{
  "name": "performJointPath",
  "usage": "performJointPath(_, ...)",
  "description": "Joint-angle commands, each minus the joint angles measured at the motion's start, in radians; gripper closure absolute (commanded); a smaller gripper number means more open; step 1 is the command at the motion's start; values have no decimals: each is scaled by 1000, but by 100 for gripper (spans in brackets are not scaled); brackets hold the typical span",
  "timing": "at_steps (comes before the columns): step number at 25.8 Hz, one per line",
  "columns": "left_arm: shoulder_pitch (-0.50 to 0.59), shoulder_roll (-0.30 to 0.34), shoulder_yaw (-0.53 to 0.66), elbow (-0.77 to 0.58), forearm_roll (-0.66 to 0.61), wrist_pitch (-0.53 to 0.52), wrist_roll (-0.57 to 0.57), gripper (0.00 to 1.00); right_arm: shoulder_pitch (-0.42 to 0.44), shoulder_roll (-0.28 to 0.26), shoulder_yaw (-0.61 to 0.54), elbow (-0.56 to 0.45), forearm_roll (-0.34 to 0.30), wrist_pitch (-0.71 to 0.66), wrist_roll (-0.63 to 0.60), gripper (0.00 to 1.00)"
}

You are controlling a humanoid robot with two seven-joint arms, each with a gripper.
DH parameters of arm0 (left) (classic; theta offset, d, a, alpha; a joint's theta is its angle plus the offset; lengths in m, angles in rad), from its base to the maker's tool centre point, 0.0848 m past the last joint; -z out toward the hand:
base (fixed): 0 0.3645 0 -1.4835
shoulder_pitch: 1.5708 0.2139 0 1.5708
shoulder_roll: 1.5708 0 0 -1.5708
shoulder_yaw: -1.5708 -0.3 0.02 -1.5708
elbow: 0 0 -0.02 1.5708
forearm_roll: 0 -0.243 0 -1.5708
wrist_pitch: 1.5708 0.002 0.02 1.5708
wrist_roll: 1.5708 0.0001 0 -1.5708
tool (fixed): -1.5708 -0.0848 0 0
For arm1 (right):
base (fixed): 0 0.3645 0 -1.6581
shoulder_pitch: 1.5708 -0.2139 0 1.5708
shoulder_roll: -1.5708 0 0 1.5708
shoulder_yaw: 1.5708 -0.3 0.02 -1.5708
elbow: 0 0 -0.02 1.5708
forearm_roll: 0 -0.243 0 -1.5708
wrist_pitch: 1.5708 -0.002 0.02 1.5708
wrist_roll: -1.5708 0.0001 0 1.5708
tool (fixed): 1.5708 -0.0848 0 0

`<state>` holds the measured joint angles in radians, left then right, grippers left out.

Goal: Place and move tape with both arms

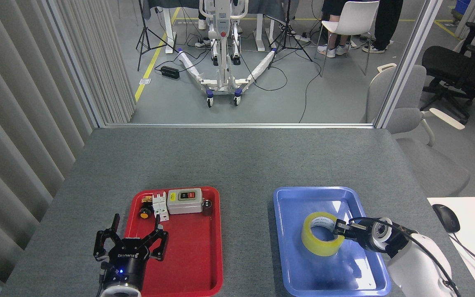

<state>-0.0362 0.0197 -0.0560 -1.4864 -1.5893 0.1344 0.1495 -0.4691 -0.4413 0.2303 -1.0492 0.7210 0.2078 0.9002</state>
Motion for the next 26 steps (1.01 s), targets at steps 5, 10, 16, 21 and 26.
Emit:
performJointPath(5, -2, 0, 1, 3, 2, -4, -10, 0, -3, 10, -11, -31, 5, -22, -33, 51)
performJointPath(10, 4, 0, 1, -2, 41, -35, -11, 0, 21, 21, -77, -110, 104, -80, -107, 20)
performJointPath(16, -1, 2, 1, 1, 77, -55, -11, 0, 188, 133, -431, -271, 403, -458, -331, 5)
performJointPath(21, 2, 2, 1, 1, 77, -53, -10, 0, 310, 174, -487, -394, 670, -499, -713, 5)
performJointPath(26, 13, 5, 2, 3, 77, -53, -4, 0, 474, 168, -430, -566, 690, -432, -876, 4)
